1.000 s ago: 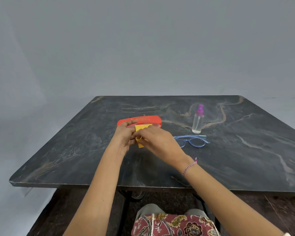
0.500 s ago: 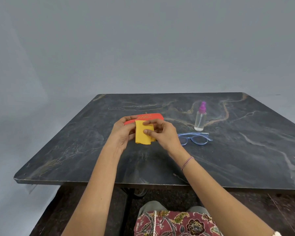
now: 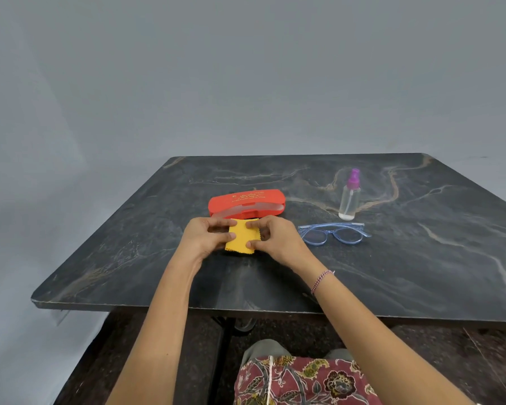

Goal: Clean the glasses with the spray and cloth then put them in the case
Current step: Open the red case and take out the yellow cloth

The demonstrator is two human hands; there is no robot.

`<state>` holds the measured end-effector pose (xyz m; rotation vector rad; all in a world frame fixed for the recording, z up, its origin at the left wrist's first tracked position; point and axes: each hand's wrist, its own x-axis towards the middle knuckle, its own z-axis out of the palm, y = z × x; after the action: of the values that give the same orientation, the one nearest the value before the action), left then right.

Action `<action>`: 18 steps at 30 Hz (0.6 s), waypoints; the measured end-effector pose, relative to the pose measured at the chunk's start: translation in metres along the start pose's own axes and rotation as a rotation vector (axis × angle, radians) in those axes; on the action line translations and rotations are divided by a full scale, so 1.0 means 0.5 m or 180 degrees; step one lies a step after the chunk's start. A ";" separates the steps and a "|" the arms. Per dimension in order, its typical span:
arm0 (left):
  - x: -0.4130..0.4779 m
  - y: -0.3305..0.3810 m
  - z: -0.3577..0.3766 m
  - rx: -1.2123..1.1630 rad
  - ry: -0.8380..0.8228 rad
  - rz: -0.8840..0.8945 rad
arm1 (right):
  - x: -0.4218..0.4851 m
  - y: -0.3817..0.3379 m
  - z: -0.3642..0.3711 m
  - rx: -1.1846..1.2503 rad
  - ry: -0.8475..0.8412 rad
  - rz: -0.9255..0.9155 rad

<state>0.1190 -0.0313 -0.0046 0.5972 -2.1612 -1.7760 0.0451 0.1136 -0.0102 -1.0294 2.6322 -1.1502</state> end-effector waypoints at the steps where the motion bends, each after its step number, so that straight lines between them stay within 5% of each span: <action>1: 0.002 -0.004 0.000 0.0173 -0.0002 0.0002 | 0.000 -0.003 0.004 -0.0193 -0.0040 -0.0040; 11: 0.004 0.012 0.019 0.2070 0.0209 0.0104 | -0.004 -0.007 0.019 -0.1328 -0.0107 -0.0305; 18: 0.002 0.045 0.089 0.1732 0.0746 0.1119 | -0.018 0.022 -0.044 -0.0861 0.0692 -0.0528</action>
<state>0.0943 0.0101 0.0084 0.4683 -2.3939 -0.8934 0.0388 0.1378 -0.0035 -1.2555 2.9872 -1.0051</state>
